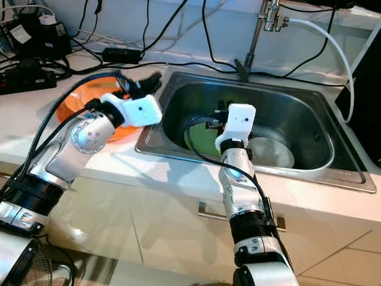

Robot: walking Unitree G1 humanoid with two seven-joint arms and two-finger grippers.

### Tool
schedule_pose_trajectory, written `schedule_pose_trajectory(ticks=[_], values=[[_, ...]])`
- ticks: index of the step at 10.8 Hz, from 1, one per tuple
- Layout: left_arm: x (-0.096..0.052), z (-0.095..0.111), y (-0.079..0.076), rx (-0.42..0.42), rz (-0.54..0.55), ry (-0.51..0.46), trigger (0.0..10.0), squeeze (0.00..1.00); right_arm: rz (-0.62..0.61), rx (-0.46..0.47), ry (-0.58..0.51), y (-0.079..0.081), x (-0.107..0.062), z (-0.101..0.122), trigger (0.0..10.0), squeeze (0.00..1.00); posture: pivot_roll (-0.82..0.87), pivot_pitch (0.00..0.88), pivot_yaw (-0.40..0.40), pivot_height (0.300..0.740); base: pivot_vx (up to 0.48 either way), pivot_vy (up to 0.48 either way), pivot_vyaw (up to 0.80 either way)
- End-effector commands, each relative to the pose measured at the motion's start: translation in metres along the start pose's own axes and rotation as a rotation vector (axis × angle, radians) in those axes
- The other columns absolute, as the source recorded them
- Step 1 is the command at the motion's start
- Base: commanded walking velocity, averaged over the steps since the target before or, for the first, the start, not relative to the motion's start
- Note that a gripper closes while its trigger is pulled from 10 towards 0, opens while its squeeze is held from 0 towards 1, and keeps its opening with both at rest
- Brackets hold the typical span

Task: Kitchen organization

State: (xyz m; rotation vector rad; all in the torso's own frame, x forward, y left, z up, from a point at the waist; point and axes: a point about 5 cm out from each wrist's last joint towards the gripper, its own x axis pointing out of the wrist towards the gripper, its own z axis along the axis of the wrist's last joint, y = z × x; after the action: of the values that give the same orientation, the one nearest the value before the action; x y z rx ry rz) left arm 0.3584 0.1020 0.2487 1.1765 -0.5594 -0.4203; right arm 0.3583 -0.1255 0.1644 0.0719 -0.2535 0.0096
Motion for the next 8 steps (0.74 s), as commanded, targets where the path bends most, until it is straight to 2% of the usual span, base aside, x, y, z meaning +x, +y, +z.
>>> schedule_pose_trajectory(ticks=[1,2,3,4,5,6,7,8], values=[[0.000,0.007,0.008,0.008,0.053,-0.024,10.0,0.00,0.000,0.006,-0.011,0.001,0.004,0.005,10.0,0.00,0.24,0.003,-0.030,0.740,0.000,0.000,0.00],[0.000,0.019,0.023,-0.003,0.157,-0.086,10.0,0.00,0.006,0.004,-0.014,0.001,0.005,0.006,10.0,0.00,0.25,0.000,-0.034,0.740,0.000,0.000,0.00],[0.000,0.026,0.031,-0.041,0.206,-0.128,10.0,0.00,0.008,0.004,-0.015,0.002,0.006,0.006,10.0,0.00,0.25,0.001,-0.035,0.740,0.000,0.000,0.00],[-0.001,0.043,0.048,-0.151,0.285,-0.242,10.0,0.00,0.013,0.007,-0.018,0.002,0.007,0.007,10.0,0.00,0.25,0.002,-0.036,0.740,0.000,0.000,0.00],[-0.002,0.051,0.054,-0.218,0.307,-0.297,10.0,0.00,0.015,0.011,-0.021,0.002,0.007,0.007,10.0,0.82,0.25,0.001,-0.037,0.740,0.000,0.000,0.00],[-0.003,0.061,0.060,-0.350,0.319,-0.357,10.0,0.00,0.026,0.023,-0.029,0.003,0.007,0.009,10.0,1.00,0.25,0.002,-0.037,0.740,0.000,0.000,0.00],[-0.003,0.066,0.064,-0.562,0.322,-0.412,10.0,0.00,0.035,0.011,-0.041,0.004,0.008,0.011,10.0,1.00,0.25,0.002,-0.036,0.740,0.000,0.000,0.00],[-0.003,0.067,0.066,-0.621,0.320,-0.428,10.0,0.00,0.039,0.006,-0.044,0.004,0.009,0.011,10.0,1.00,0.24,0.001,-0.035,0.740,0.000,0.000,0.00]])
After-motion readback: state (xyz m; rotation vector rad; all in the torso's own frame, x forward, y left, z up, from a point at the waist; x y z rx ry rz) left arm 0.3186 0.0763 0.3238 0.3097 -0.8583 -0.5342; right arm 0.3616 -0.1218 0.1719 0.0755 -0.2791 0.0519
